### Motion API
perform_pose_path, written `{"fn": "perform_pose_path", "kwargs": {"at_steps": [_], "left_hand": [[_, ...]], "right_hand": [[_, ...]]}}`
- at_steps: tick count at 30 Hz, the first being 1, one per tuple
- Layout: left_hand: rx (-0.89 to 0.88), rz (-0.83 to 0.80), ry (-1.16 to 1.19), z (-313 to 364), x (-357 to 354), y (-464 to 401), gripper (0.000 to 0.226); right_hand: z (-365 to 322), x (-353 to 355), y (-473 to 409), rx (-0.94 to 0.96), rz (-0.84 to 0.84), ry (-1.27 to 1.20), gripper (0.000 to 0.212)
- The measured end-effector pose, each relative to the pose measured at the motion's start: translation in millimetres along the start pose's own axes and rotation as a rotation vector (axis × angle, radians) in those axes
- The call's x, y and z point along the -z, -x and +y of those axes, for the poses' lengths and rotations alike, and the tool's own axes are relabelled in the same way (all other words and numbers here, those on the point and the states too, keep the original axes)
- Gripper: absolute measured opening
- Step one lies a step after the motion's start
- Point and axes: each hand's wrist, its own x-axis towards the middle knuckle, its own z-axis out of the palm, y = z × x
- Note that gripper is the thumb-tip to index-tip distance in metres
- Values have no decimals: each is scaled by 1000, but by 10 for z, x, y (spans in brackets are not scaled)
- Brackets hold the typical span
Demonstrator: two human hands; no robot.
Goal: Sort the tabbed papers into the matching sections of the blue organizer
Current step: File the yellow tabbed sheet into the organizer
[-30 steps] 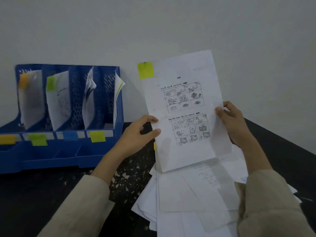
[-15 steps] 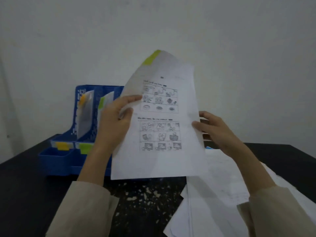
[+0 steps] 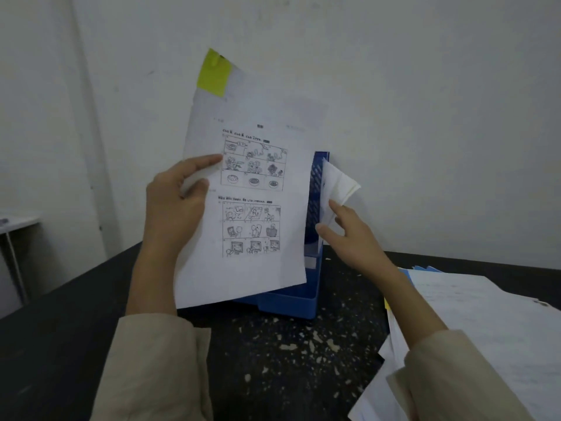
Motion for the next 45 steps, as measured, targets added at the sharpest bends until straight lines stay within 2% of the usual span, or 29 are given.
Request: {"fn": "perform_pose_path", "kwargs": {"at_steps": [8,11,14,21,28,34,40,45], "left_hand": [[-46,210,-82,155,-232,5,46],[-14,-5,-22,293,-406,52,60],[-24,-199,-57,349,-517,87,77],[36,-167,-72,374,-404,61,78],[126,-85,-185,188,-81,40,79],[108,-79,-116,211,-91,21,77],[74,-211,150,358,-199,21,75],[-62,-361,144,529,-583,139,75]], "right_hand": [[98,11,62,-17,20,-101,57],[80,27,74,11,-1,-140,53],[98,27,67,41,4,-72,56],[164,-48,48,112,16,91,62],[186,-79,37,131,11,101,62],[227,-94,23,164,35,149,66],[250,-171,14,182,128,155,70],[237,-171,20,222,185,141,63]]}}
